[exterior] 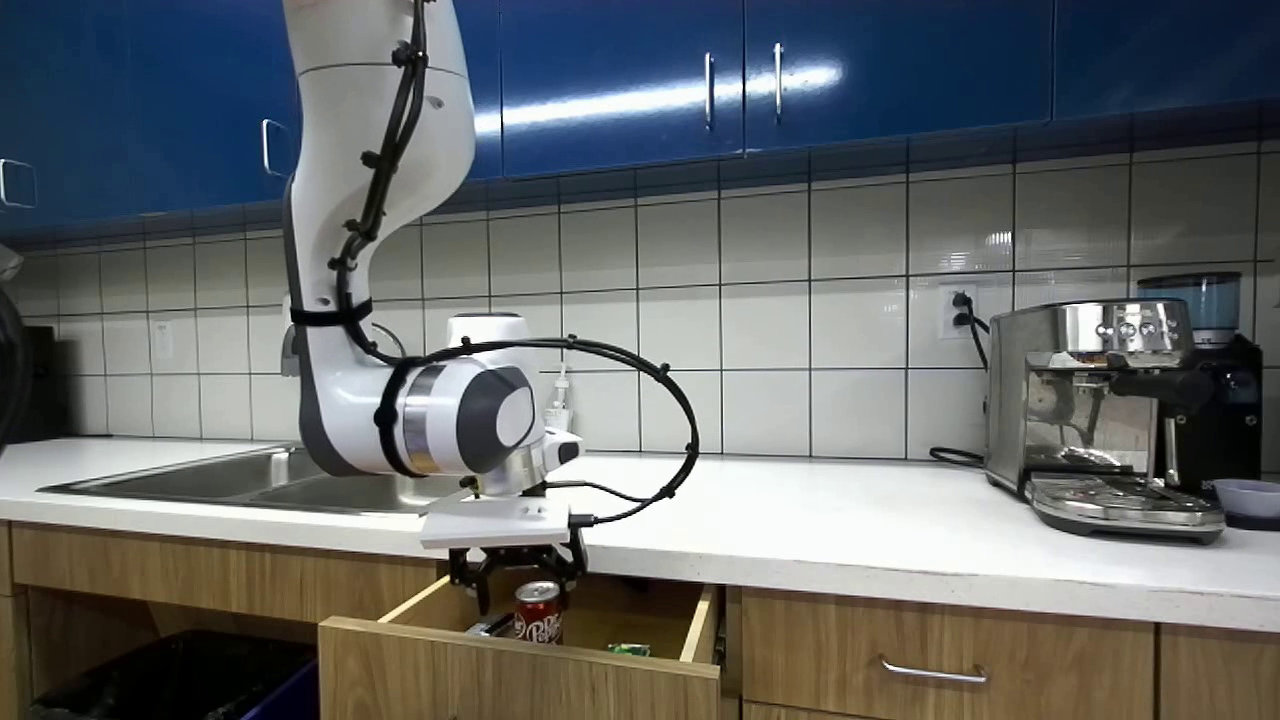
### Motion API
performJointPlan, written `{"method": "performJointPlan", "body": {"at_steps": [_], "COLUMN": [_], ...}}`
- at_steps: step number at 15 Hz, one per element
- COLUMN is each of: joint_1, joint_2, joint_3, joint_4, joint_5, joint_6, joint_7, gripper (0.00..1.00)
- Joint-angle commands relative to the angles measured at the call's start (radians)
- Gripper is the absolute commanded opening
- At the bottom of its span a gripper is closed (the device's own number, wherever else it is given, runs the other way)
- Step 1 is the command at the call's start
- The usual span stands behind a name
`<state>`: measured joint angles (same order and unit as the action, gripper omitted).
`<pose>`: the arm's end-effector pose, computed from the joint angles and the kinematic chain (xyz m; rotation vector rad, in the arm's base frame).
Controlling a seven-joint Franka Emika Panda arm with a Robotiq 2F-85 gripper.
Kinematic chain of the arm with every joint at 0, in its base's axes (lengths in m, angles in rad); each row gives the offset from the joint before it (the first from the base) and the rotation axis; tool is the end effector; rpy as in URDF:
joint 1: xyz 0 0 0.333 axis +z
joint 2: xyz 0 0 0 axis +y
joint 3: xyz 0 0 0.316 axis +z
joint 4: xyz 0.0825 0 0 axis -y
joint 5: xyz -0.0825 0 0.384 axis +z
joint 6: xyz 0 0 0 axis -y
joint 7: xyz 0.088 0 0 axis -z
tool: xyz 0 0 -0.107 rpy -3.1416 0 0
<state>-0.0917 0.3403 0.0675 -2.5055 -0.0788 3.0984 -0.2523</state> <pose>0.4860 -0.0036 0.1789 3.0556 0.4613 0.3927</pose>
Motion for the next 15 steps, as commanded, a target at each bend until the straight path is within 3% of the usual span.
{"method": "performJointPlan", "body": {"at_steps": [1, 6, 7, 15], "joint_1": [-0.044, -0.078, -0.038, -0.038], "joint_2": [-0.076, -0.130, -0.071, -0.069], "joint_3": [0.037, 0.061, 0.027, 0.027], "joint_4": [-0.069, -0.117, -0.073, -0.077], "joint_5": [0.012, 0.016, 0.002, 0.001], "joint_6": [0.007, -0.009, 0.000, 0.000], "joint_7": [0.007, -0.017, 0.007, 0.007], "gripper": [1.00, 1.00, 1.00, 1.00]}}
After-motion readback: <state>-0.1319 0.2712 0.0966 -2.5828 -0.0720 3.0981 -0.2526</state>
